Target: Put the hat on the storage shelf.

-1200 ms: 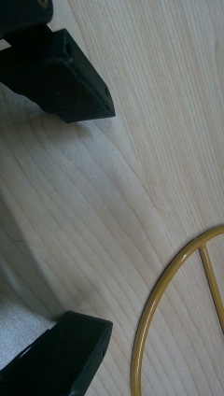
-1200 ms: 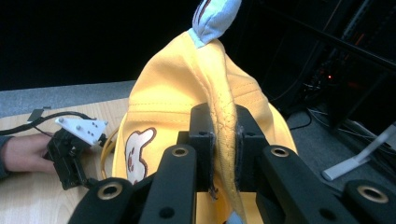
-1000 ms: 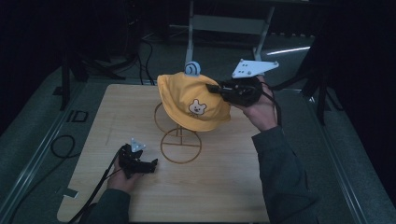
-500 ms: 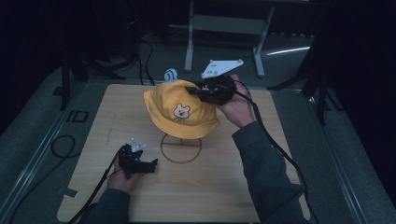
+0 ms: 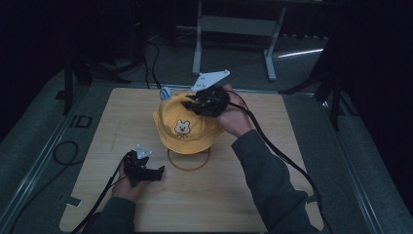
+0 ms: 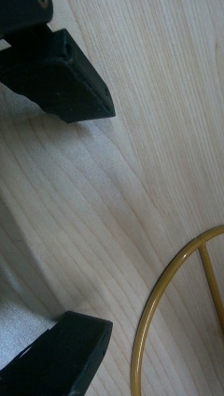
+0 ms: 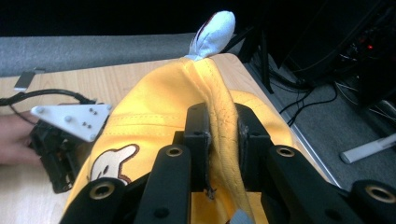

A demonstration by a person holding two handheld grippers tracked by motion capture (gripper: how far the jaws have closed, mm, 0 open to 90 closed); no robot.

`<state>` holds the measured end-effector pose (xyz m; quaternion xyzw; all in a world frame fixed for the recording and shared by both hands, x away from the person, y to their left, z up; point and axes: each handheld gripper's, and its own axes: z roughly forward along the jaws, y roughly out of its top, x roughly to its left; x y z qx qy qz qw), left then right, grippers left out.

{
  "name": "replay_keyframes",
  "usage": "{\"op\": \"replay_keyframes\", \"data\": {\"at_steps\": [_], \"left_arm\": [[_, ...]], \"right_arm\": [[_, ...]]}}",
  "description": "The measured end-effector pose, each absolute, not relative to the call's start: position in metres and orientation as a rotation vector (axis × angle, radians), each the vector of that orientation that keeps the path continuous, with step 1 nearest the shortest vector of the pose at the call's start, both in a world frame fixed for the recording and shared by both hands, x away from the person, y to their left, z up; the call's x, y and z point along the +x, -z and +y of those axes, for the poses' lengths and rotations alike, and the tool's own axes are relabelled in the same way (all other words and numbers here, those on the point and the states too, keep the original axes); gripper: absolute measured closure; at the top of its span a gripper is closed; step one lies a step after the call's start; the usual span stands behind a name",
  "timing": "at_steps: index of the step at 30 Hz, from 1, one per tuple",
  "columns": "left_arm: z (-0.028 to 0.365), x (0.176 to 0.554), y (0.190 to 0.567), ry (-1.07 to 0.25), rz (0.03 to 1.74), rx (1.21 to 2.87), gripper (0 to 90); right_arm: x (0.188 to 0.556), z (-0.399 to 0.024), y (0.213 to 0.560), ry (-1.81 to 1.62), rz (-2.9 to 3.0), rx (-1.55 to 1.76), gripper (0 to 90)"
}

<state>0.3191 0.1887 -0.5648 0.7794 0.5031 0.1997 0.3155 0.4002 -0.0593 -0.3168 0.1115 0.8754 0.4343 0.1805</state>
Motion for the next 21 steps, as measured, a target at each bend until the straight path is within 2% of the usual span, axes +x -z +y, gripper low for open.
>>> {"op": "replay_keyframes", "data": {"at_steps": [10,12,16,21], "left_arm": [[0.189,0.319,0.565,-0.529,1.325,2.054,1.9],[0.189,0.319,0.565,-0.528,1.325,2.054,1.9],[0.189,0.319,0.565,-0.528,1.325,2.054,1.9],[0.189,0.319,0.565,-0.527,1.325,2.053,2.0]], "right_arm": [[0.409,-0.061,0.318,-1.219,2.439,0.400,74.7],[0.407,-0.062,0.317,-1.198,2.426,0.399,67.6],[0.407,-0.068,0.314,-1.204,2.386,0.498,42.1],[0.405,-0.086,0.310,-1.272,2.347,0.580,27.9]]}}
